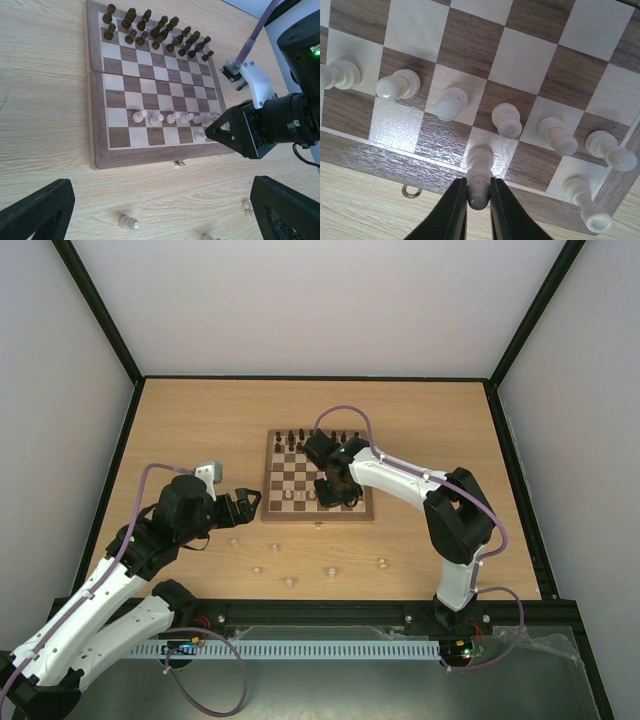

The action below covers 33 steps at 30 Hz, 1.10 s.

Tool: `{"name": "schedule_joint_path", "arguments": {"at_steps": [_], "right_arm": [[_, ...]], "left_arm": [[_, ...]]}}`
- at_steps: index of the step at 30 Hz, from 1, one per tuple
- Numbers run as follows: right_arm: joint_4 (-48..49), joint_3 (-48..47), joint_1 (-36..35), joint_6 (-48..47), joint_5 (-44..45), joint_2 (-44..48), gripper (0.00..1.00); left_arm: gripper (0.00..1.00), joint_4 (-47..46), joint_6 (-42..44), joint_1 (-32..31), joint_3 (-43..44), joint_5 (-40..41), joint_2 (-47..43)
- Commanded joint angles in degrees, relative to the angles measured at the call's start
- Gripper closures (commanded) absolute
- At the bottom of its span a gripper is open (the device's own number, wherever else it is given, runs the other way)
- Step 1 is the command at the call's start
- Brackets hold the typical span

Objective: Set up the chess pieces on the board
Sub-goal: Place the chess piece on the chessboard.

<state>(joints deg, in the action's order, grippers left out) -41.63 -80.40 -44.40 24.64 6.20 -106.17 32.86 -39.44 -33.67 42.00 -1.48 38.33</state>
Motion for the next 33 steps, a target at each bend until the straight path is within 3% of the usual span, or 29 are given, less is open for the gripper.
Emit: {"name": "schedule_joint_path", "arguments": {"at_steps": [1, 23, 33], "right_arm": [[-2.0, 1.3, 0.5, -0.4, -0.1, 0.7, 0.84], [-4.7, 0.5, 0.4, -0.8, -0.7, 10.5, 0.44], [-2.6, 11.4, 0.1, -0.4, -4.5, 22.5, 0.02]], "left_arm": [[0.01, -0.6, 0.0, 0.4, 0.0, 0.0, 0.2], [0.01, -0.4, -1.3, 0.4, 1.7, -0.5, 0.3], [0.01, 1.6, -2.3, 0.4, 2.4, 0.7, -0.4]]}}
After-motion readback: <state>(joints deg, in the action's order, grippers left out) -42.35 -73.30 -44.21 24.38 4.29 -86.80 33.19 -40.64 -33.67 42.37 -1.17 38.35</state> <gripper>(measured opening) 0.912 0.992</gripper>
